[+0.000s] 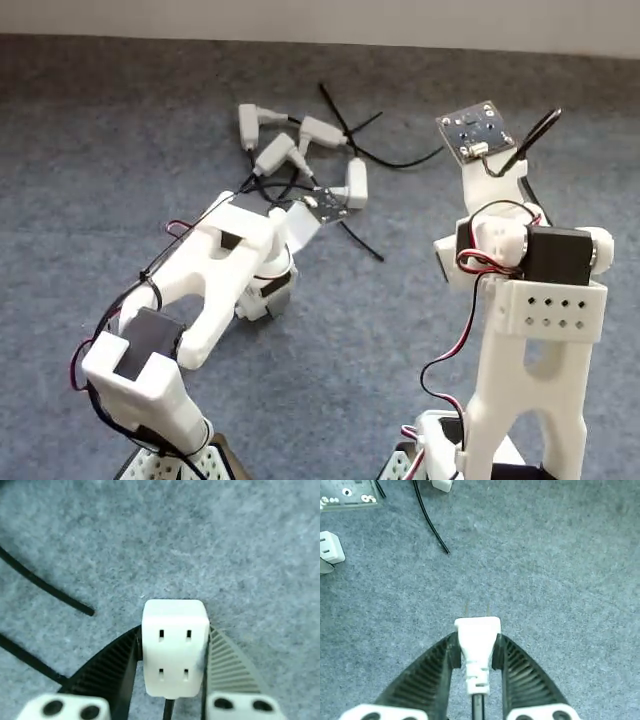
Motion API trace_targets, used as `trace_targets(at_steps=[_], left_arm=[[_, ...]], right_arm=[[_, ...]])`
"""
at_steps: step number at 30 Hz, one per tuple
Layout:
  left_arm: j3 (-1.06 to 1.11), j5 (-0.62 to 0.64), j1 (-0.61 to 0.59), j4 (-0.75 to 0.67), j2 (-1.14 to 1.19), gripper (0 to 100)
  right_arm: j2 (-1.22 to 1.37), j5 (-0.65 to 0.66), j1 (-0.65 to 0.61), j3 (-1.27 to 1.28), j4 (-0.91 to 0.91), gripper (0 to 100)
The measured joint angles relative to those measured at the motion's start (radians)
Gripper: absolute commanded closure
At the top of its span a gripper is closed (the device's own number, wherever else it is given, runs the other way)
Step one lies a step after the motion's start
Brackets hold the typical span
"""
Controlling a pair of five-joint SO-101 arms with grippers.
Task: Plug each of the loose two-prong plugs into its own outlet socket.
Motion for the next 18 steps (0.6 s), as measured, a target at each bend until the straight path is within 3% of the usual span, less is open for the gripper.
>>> trace_targets(at_steps=[4, 12, 18], left_arm=[[-0.044, 0.169, 0.028, -0.002, 0.002, 98], [-0.321, 0.721, 0.091, 0.117, 0.003, 98], [-0.436, 0.964, 0.124, 0.144, 0.084, 98]], right_arm=[[0.000, 0.000, 0.000, 0.000, 0.000, 96.5], [0.000, -0.005, 0.012, 0.000, 0.000, 96.5], [0.000, -0.005, 0.063, 0.000, 0.000, 96.5]])
